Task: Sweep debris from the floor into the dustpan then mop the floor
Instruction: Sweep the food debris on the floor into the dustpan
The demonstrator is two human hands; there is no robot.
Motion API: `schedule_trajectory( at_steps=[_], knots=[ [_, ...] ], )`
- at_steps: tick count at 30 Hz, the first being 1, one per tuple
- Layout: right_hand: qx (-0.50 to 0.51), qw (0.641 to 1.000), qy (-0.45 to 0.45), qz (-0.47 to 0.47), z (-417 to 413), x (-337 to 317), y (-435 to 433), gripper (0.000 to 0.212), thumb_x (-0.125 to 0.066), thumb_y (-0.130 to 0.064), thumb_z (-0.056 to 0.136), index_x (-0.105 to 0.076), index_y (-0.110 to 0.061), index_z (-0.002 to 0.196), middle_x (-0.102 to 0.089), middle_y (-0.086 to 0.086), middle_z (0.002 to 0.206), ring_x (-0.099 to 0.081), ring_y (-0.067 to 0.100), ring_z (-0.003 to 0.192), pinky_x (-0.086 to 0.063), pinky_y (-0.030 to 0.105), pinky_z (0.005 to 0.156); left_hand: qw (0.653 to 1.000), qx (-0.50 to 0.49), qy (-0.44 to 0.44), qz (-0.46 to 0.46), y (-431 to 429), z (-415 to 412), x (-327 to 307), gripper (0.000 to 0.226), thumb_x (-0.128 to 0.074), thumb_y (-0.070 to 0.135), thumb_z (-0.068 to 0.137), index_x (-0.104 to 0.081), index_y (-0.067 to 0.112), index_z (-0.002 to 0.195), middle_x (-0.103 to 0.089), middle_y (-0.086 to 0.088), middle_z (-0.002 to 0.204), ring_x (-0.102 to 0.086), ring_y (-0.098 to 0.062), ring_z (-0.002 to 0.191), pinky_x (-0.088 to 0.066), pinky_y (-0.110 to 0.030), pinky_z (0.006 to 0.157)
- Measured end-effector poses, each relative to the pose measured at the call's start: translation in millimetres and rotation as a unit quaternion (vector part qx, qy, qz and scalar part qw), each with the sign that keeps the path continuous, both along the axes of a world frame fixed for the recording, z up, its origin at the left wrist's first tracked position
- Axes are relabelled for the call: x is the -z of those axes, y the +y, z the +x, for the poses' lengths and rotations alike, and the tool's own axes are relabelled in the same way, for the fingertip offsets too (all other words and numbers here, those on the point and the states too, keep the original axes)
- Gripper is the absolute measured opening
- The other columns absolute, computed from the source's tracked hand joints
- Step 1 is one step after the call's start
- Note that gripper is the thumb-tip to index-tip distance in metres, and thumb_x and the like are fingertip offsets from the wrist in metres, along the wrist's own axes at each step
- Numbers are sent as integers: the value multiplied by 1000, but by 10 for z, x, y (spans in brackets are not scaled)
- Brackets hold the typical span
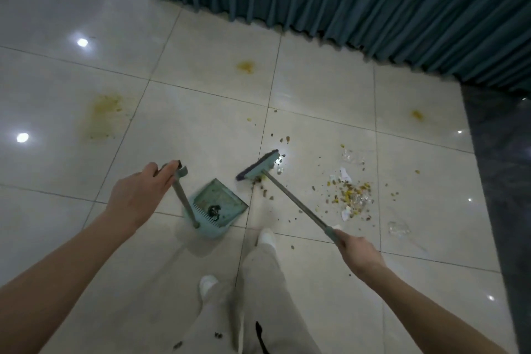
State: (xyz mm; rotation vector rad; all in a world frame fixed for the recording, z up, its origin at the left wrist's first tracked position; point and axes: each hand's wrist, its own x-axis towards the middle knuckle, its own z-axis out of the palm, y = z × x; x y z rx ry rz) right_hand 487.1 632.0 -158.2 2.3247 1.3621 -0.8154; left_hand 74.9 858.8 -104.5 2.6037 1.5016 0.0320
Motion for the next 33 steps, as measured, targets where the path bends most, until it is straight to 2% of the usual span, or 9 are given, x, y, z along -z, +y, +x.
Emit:
schedule_trajectory(
  at_steps=[3, 9, 12, 14, 16, 19, 24, 30, 33],
  knots=[
    [32, 999, 17, 24, -106, -49, 414, 41, -21, -53, 101, -47, -42, 131, -60, -1, 73, -59, 17, 64, -48, 30, 53, 1000, 15, 8, -5, 178, 0, -18, 39, -69, 19, 84, -50, 15, 118, -46, -10, 68, -33, -21, 33, -26, -19, 38],
    [51, 994, 63, 72, -101, 19, 1871, 43, -25, -48, 103, -52, -29, 130, -63, 8, 78, -63, 25, 67, -50, 30, 52, 999, 27, 33, -16, 618, 131, -39, 33, -61, 24, 90, -47, 16, 120, -46, -8, 67, -37, -22, 33, -32, -22, 33],
    [67, 991, 81, 86, -24, 176, 2670, 35, -32, -36, 104, -57, -25, 127, -64, 9, 88, -64, 27, 76, -54, 34, 61, 998, 38, 37, -18, 933, 244, -7, 31, -60, 24, 92, -48, 16, 120, -47, -7, 66, -37, -21, 33, -34, -22, 34],
    [64, 991, 80, 85, 38, 315, 3139, 31, -35, -27, 103, -56, -27, 126, -64, 8, 91, -62, 28, 78, -51, 33, 61, 998, 47, 41, -18, 1156, 329, 31, 34, -63, 22, 90, -48, 16, 119, -47, -7, 66, -37, -21, 33, -34, -22, 33],
    [48, 994, 67, 74, 104, 455, 3535, 35, -38, -14, 100, -54, -28, 127, -58, 5, 91, -57, 26, 75, -44, 31, 59, 997, 56, 52, -13, 1357, 414, 64, 28, -49, 30, 95, -50, 14, 118, -47, -7, 66, -35, -20, 33, -31, -20, 35],
    [47, 996, 54, 47, 202, 640, 3935, 40, -37, -7, 95, -52, -25, 127, -52, 5, 94, -52, 24, 76, -41, 31, 60, 996, 73, 57, -5, 1610, 533, 98, 38, -33, 36, 92, -52, 14, 117, -47, -6, 65, -30, -16, 36, -24, -17, 40],
    [43, 998, 35, 4, 371, 796, 3779, 38, -33, -11, 99, -45, -27, 132, -51, 3, 77, -49, 18, 62, -42, 32, 56, 993, 105, 58, -10, 1866, 598, 105, 43, -31, 38, 93, -55, 11, 117, -48, -5, 67, -31, -14, 37, -21, -14, 42],
    [65, 997, 23, -23, 574, 731, 2954, 31, -26, -24, 104, -38, -25, 131, -53, 6, 76, -53, 19, 62, -42, 30, 51, 992, 117, 53, -11, 1967, 615, 210, 45, -29, 40, 95, -54, 12, 120, -50, -7, 69, -37, -20, 37, -30, -19, 38],
    [95, 995, 24, -32, 421, 694, 2424, 32, -24, -28, 104, -37, -27, 133, -55, 6, 78, -55, 20, 65, -47, 32, 56, 992, 115, 55, -1, 1972, 612, 221, 43, -30, 40, 94, -52, 14, 120, -48, -7, 69, -38, -22, 36, -30, -19, 37]
  ],
)
